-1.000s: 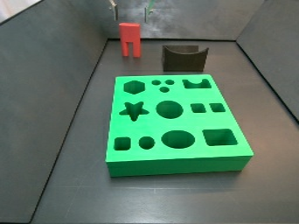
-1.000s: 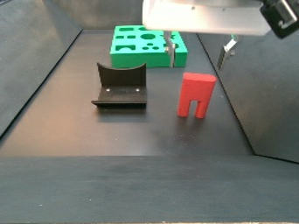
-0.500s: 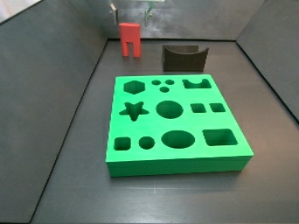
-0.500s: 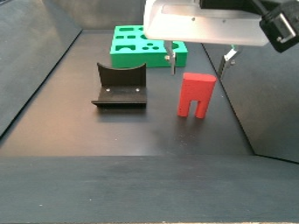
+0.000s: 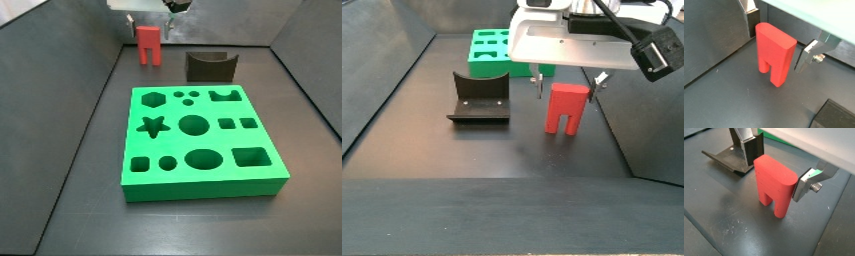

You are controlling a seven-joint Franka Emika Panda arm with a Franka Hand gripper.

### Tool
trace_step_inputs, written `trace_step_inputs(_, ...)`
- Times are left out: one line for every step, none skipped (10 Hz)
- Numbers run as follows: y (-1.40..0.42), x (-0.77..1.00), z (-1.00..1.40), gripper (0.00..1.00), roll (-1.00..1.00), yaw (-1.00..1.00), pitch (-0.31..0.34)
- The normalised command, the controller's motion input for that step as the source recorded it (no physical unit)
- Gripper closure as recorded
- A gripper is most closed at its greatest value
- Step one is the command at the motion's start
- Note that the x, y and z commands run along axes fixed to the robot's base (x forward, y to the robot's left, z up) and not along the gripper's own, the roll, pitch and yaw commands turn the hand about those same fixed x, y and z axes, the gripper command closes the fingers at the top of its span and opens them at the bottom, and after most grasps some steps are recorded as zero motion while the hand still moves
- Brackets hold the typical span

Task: Pick up the square-circle object. Move up. Rotate the square-circle object. Move to above the board. Insert the square-circle object.
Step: Pick up the square-circle object.

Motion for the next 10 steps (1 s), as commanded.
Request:
trace_step_inputs(0.07, 0.00, -0.19, 0.00, -0.19, -0.23, -0.034)
trace_step_inputs(0.06, 0.00, -0.19, 0.00, -0.16, -0.18, -0.001)
trace_step_inputs(0.03, 0.00, -0.15, 0.00, -0.12, -0.16, 0.000)
trace_step_inputs(0.02, 0.00, -0.16, 0.00, -0.11, -0.11, 0.000)
trace_step_inputs(0.00, 0.00, -0.01, 0.00, 0.00, -0.05, 0.000)
trace_step_inputs(0.00, 0.00, 0.00, 0.00, 0.00, 0.00, 0.000)
trace_step_inputs(0.00, 0.00, 0.00, 1.00, 0.00, 0.00, 0.000)
trace_step_inputs(0.00, 0.00, 0.00, 1.00, 0.00, 0.00, 0.000)
trace_step_inputs(0.00, 0.00, 0.00, 1.00, 0.00, 0.00, 0.000)
trace_step_inputs(0.00, 0.00, 0.00, 1.00, 0.00, 0.00, 0.000)
